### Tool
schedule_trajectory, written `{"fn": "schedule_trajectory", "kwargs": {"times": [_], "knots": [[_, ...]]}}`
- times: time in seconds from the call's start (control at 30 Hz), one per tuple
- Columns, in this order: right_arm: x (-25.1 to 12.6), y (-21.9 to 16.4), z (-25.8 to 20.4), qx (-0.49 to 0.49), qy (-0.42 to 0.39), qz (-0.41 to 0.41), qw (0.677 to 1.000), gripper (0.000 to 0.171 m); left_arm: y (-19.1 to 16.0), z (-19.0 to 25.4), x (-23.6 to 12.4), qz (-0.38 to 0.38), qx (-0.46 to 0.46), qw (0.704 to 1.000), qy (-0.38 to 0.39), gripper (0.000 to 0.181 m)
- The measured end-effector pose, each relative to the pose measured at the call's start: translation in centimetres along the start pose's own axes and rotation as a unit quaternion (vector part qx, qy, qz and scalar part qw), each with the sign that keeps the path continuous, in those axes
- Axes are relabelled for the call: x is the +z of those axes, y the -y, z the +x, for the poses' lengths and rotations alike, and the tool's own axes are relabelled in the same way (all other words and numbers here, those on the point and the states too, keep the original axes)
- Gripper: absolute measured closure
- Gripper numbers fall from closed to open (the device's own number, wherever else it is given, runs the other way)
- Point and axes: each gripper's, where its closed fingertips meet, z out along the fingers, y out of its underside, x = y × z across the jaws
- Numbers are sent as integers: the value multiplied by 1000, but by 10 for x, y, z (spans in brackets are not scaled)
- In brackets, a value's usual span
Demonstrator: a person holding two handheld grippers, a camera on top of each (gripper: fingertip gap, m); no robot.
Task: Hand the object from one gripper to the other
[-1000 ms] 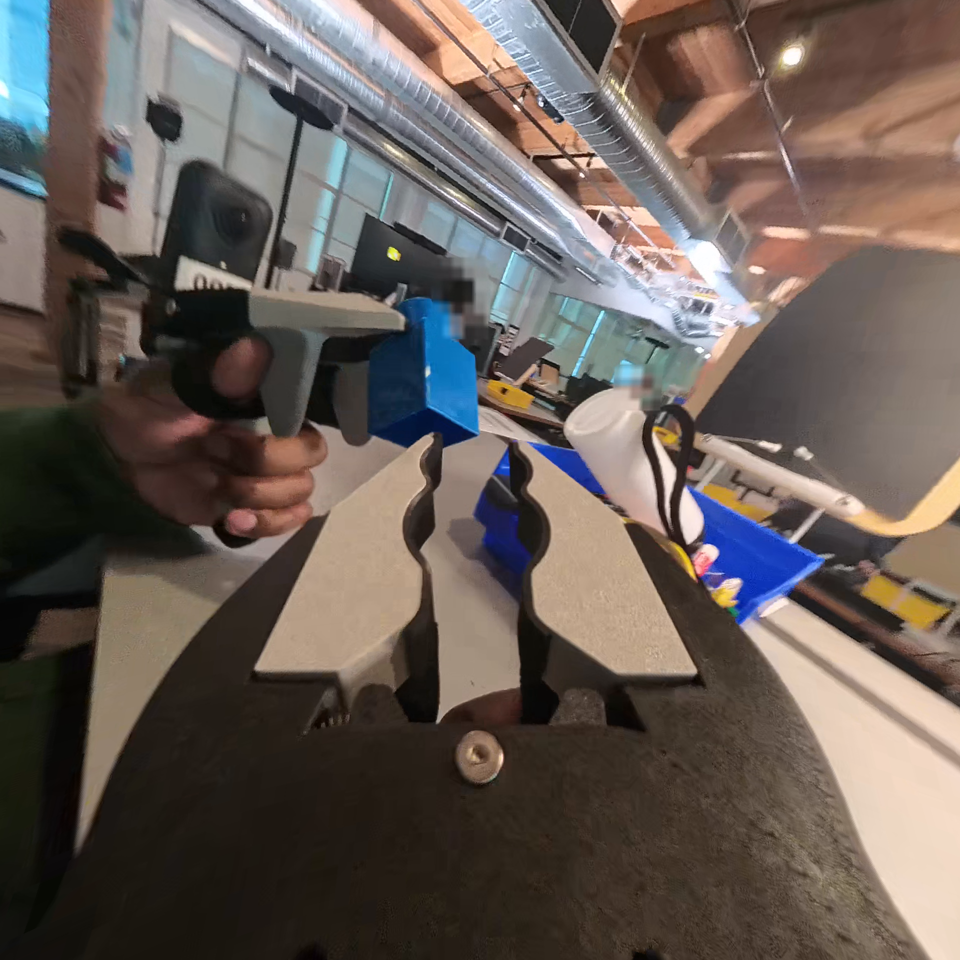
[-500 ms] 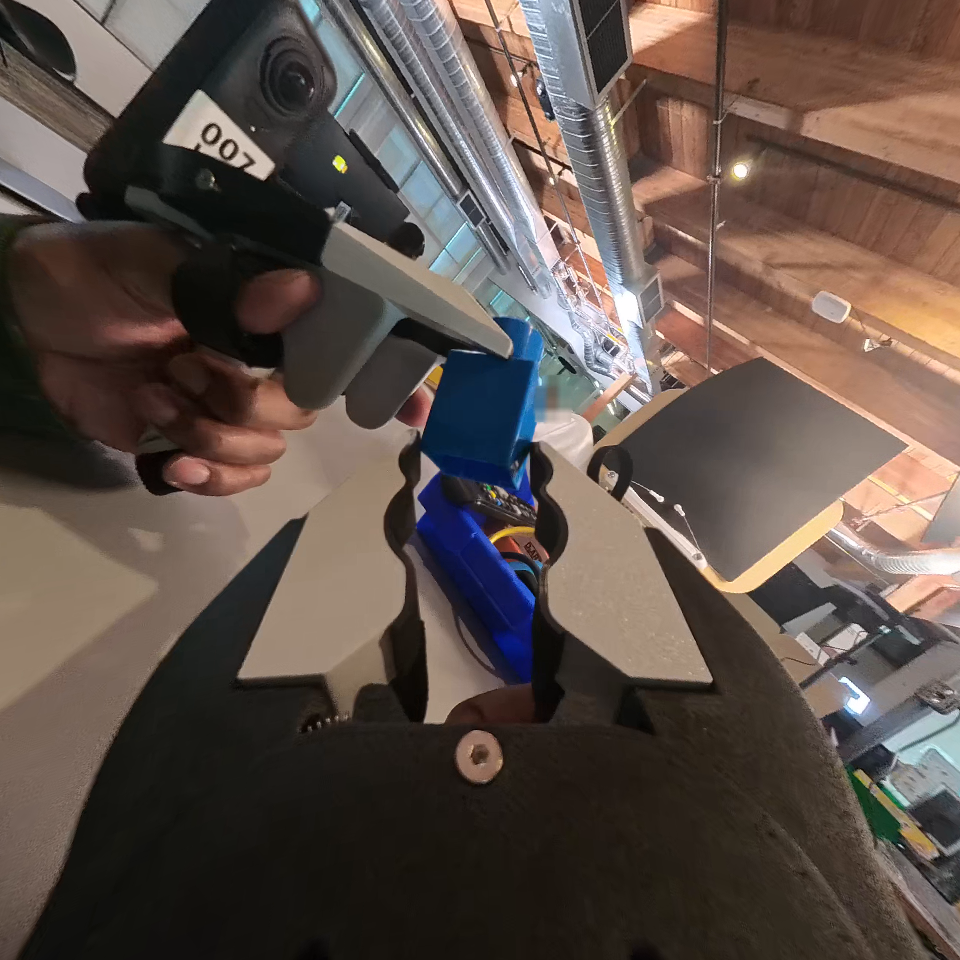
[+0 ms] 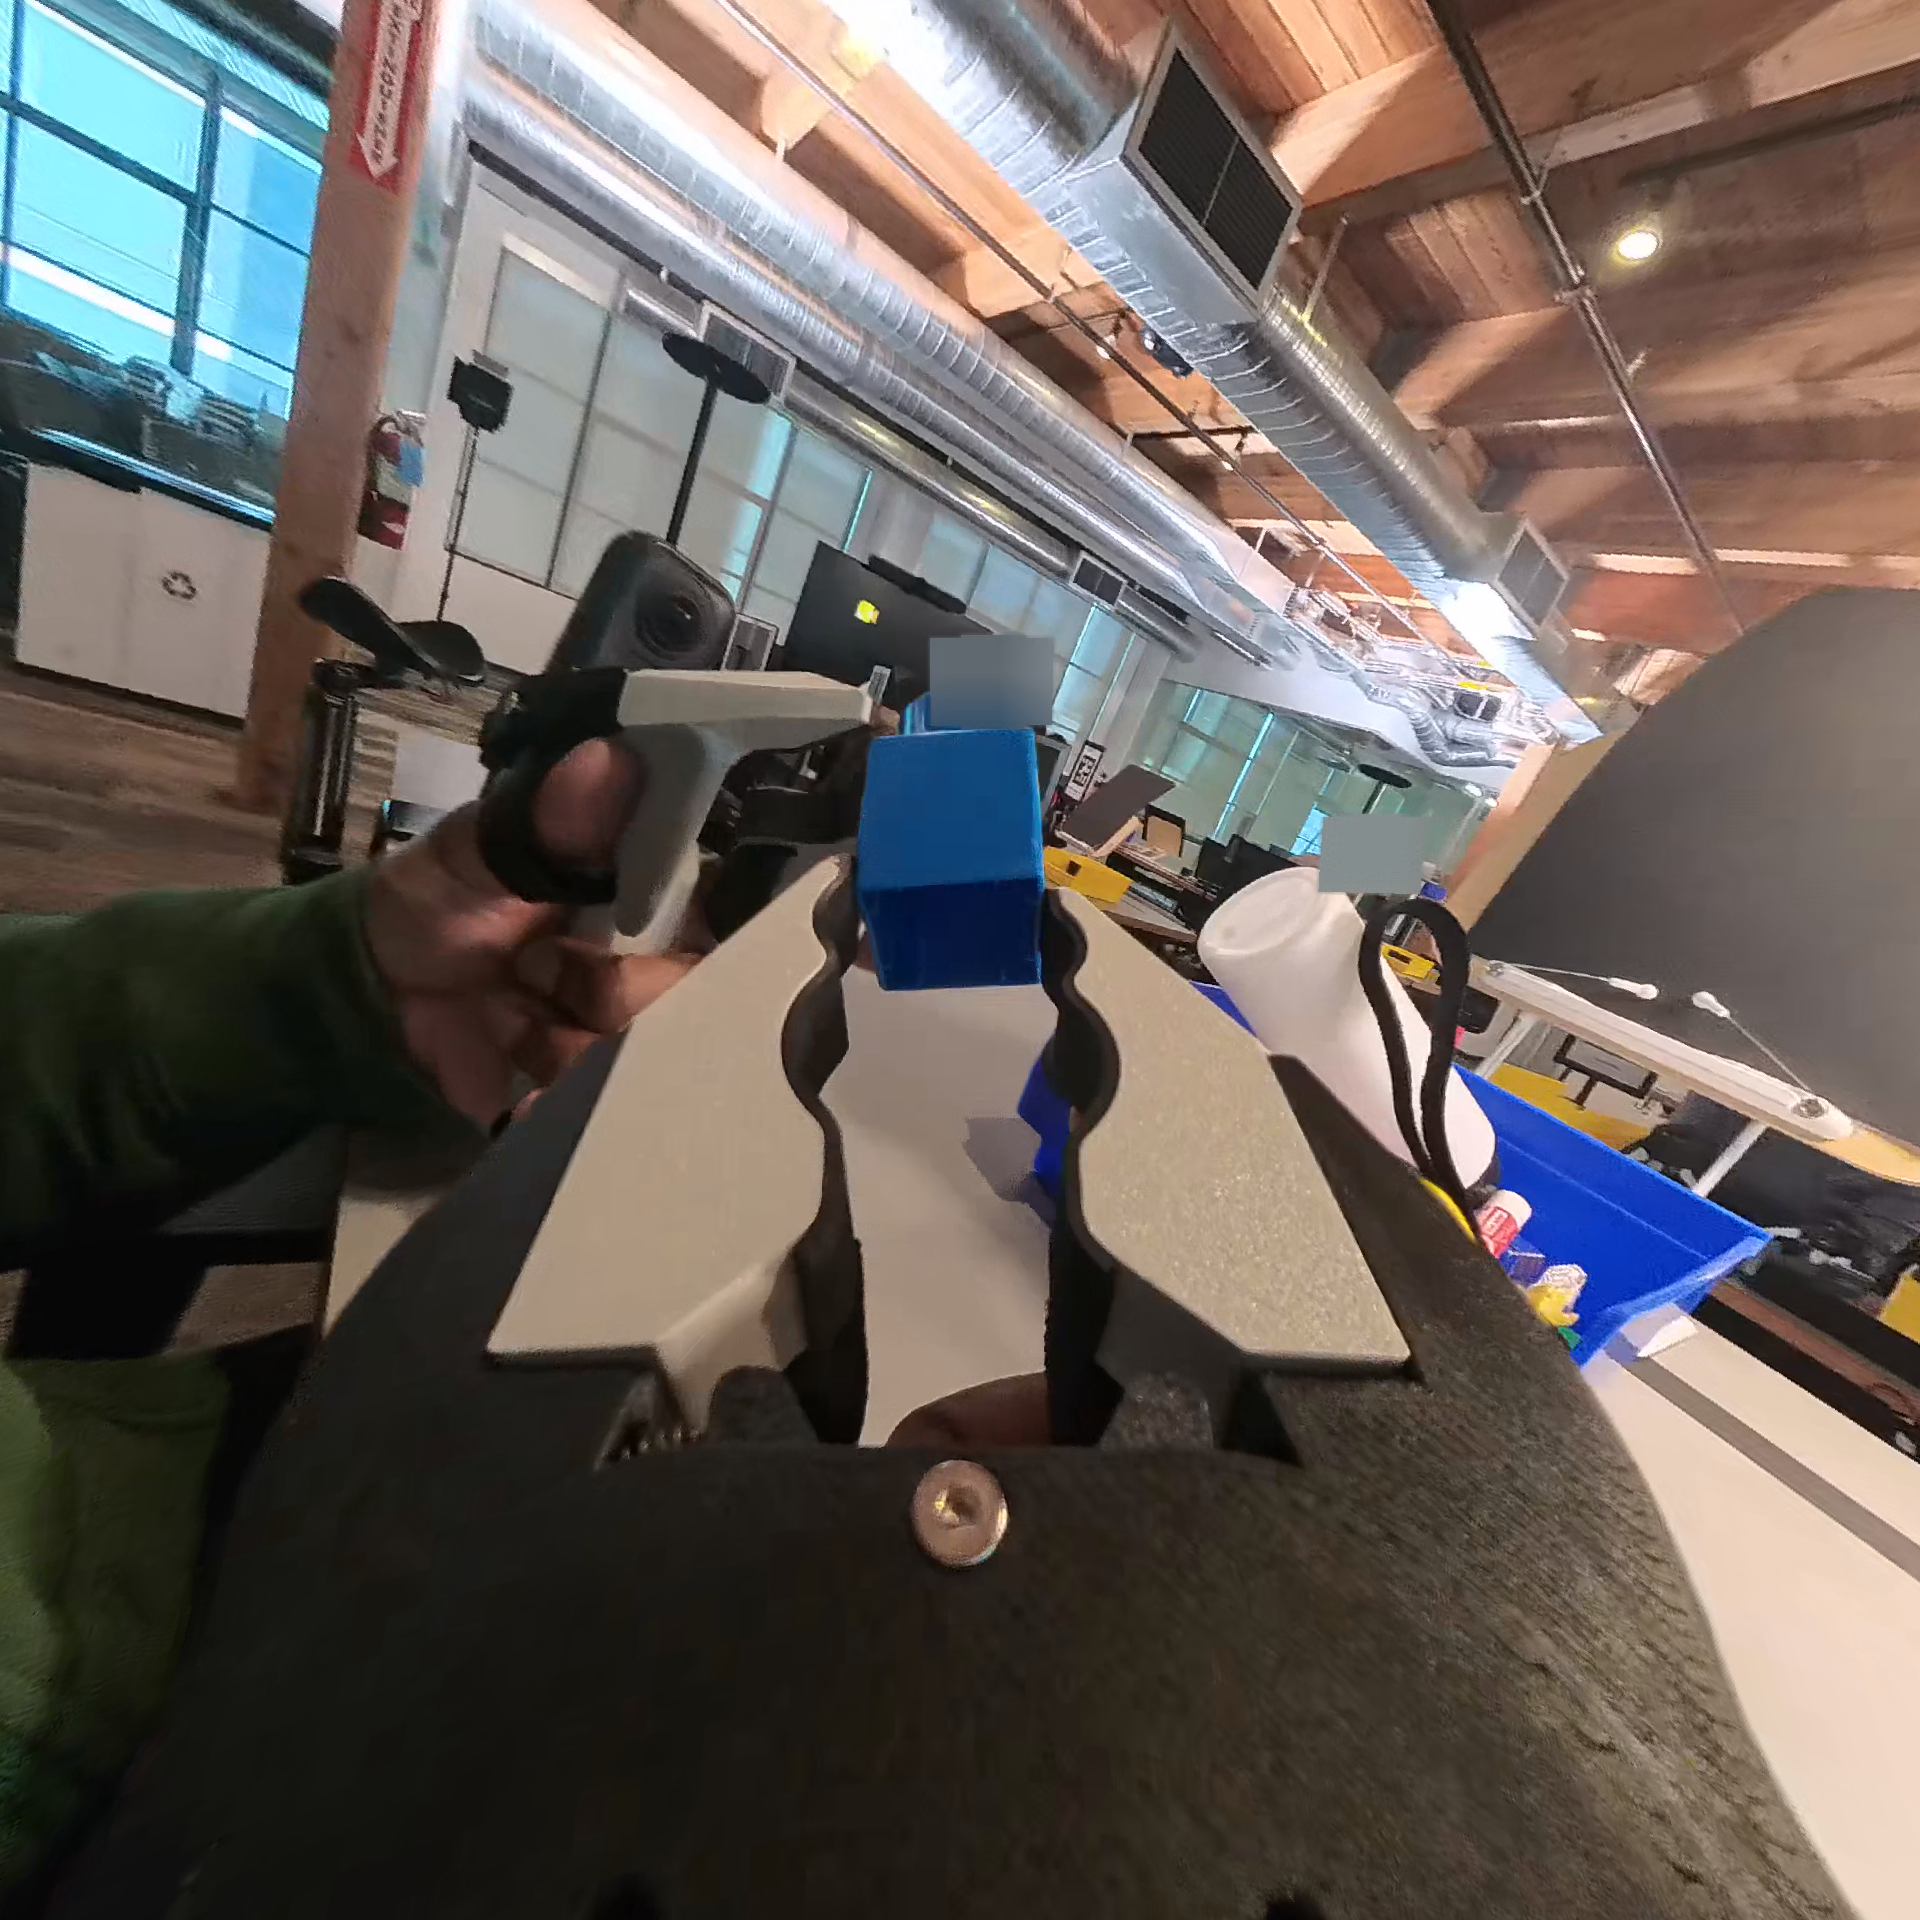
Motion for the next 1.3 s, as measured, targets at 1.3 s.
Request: {"fn": "schedule_trajectory", "kwargs": {"times": [1.3], "knots": [[-3,9,-6,92,53,30,994,136,-5,11,0,-9,-54,997,-55,152]]}}
